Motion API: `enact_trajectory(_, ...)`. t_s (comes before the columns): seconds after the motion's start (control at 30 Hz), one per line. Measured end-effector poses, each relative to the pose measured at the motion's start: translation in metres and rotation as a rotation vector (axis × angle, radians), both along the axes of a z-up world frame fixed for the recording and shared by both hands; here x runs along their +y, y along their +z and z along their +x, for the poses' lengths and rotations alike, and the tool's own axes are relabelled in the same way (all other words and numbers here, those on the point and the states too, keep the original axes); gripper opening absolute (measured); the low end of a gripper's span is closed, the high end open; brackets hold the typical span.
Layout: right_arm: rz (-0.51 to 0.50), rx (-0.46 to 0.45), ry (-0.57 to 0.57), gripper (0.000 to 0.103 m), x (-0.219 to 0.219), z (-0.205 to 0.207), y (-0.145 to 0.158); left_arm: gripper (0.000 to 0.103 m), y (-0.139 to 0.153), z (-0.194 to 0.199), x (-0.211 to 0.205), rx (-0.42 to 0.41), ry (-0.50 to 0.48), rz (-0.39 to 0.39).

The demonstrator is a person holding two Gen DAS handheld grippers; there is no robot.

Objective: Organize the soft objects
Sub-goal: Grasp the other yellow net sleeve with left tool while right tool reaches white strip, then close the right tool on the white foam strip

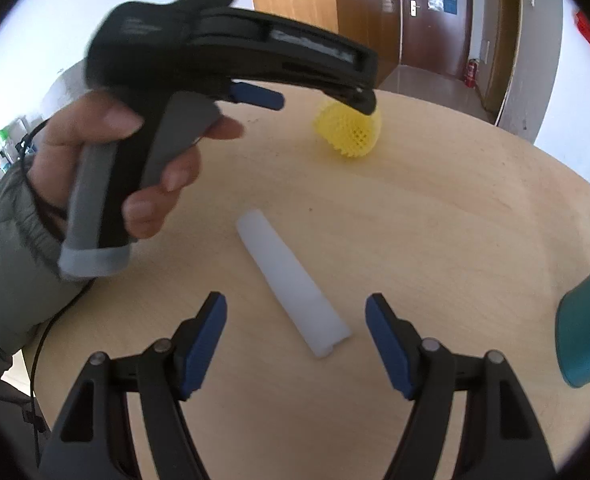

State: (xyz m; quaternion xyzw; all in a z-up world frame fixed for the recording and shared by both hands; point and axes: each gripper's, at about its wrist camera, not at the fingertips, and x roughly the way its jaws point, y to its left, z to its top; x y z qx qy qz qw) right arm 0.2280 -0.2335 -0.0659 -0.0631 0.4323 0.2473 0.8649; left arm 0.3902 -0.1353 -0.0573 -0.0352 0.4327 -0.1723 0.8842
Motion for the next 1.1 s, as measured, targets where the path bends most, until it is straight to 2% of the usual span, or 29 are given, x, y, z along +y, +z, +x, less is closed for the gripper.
enact_trajectory(0.1,-0.003,0.002,0.004,0.076,0.0,-0.001,-0.002,0.094,-0.005,0.012,-0.001,0.016,0.007,0.006)
enact_trajectory(0.2,-0.001,0.006,0.001,0.076,0.001,0.0,-0.001,0.087,-0.011,0.02,-0.003,0.037,0.012,0.023)
enact_trajectory(0.37,0.001,0.016,-0.001,0.076,0.0,-0.002,-0.002,0.053,-0.027,0.027,-0.004,0.104,0.011,0.034)
enact_trajectory(0.4,0.0,0.017,-0.004,0.076,0.0,-0.002,-0.003,0.052,-0.028,0.027,-0.005,0.102,0.009,0.034)
enact_trajectory(0.47,0.003,0.018,-0.003,0.076,0.0,-0.003,-0.002,0.037,-0.03,0.024,-0.005,0.098,0.0,0.038)
enact_trajectory(0.63,0.003,0.019,-0.006,0.076,0.001,-0.003,0.0,0.012,-0.03,0.023,-0.001,0.112,0.004,0.009)
enact_trajectory(0.73,0.0,0.014,-0.005,0.076,0.001,0.001,0.0,0.01,-0.028,0.019,-0.002,0.09,0.009,0.037)
enact_trajectory(0.9,0.008,0.013,-0.009,0.076,-0.003,0.013,-0.001,0.01,-0.027,0.014,0.006,0.092,0.01,0.027)
enact_trajectory(1.0,0.001,0.013,-0.007,0.075,-0.001,0.006,-0.002,0.01,-0.023,0.012,0.007,0.086,0.007,0.031)
enact_trajectory(1.1,-0.022,0.005,-0.003,0.068,0.004,0.004,-0.001,0.009,-0.02,0.007,0.009,0.081,0.0,0.023)
